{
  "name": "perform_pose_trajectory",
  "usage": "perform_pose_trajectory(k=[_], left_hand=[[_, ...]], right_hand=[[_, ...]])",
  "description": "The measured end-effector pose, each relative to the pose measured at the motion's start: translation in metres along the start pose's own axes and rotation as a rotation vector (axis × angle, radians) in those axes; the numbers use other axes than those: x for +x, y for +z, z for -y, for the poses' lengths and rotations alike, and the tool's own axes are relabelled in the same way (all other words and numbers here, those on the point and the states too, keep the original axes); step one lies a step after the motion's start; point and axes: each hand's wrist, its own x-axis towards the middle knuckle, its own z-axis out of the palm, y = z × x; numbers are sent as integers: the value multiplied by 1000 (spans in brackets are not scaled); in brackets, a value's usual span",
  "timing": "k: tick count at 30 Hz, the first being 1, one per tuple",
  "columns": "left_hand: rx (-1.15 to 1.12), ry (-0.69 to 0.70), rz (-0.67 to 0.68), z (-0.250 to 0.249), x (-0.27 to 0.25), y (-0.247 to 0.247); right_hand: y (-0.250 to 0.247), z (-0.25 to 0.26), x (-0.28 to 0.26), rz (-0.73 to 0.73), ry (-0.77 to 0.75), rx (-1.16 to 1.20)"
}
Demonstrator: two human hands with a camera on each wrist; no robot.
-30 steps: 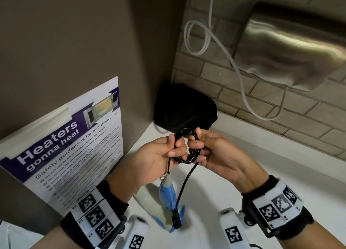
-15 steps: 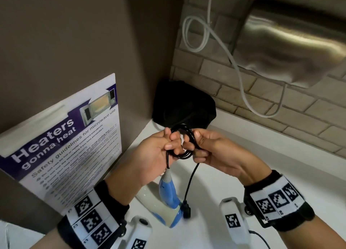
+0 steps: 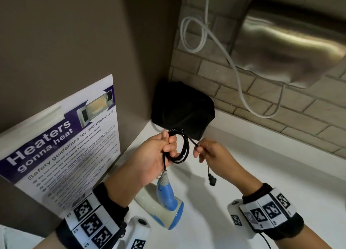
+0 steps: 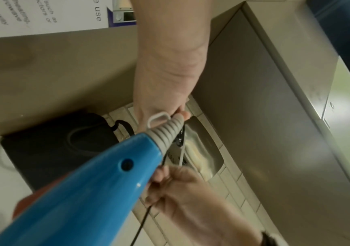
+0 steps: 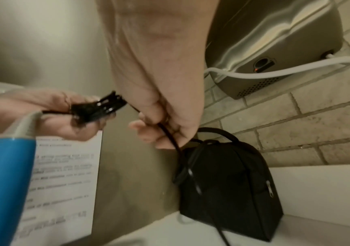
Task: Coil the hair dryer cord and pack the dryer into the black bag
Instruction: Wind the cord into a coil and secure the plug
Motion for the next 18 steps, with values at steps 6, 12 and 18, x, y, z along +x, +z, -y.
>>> perform_pose_trajectory(k=[6,12,18], left_hand=[[-52,-34,13,-4,-3,0],[-40,-57,10,-6,0,-2],[3,-49,-22,-7,5,3]], right_hand=[[18,-51,6,22,174,-229],[39,-97,6,-138,330,-306],[32,-53,8,-99,410,542]])
